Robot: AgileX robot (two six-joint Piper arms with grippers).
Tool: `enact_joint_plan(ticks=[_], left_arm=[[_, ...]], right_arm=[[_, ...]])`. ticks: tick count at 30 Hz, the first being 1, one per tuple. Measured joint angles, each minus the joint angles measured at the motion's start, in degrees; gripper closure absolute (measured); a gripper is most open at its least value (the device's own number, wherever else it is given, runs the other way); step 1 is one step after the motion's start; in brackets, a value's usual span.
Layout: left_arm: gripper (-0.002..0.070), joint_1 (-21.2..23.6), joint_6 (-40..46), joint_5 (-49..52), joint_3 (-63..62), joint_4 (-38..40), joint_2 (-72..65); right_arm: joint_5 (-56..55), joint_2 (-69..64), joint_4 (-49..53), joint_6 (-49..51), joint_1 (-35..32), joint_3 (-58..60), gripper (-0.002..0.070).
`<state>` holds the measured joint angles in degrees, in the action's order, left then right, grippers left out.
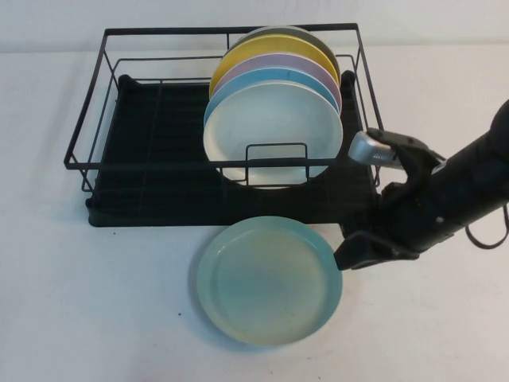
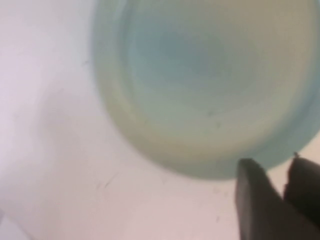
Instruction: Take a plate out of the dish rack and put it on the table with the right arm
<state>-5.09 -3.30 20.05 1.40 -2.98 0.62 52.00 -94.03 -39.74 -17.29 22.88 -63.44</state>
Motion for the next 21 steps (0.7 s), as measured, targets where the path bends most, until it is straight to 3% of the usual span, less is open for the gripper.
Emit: enact_joint_plan(ticks=[2,5,15,21], left_arm=[[0.068,0.0,0.0,0.0,0.0,0.0,0.0],[0.068,0.0,0.0,0.0,0.0,0.0,0.0],[0.068,0.0,0.0,0.0,0.0,0.0,0.0],[0.068,0.0,0.0,0.0,0.0,0.0,0.0]], right_arm=[[1.55,3.83,1.22,0.13,0.0,0.0,0.0616],[2.51,10.57,3.27,1.63,0.0,0.63,0.0671],[-0.34,34.4,9.13,3.81,0.0,11.05,0.0694],[3.65,44.29,14.67,3.41,0.0,12.1,0.0694]])
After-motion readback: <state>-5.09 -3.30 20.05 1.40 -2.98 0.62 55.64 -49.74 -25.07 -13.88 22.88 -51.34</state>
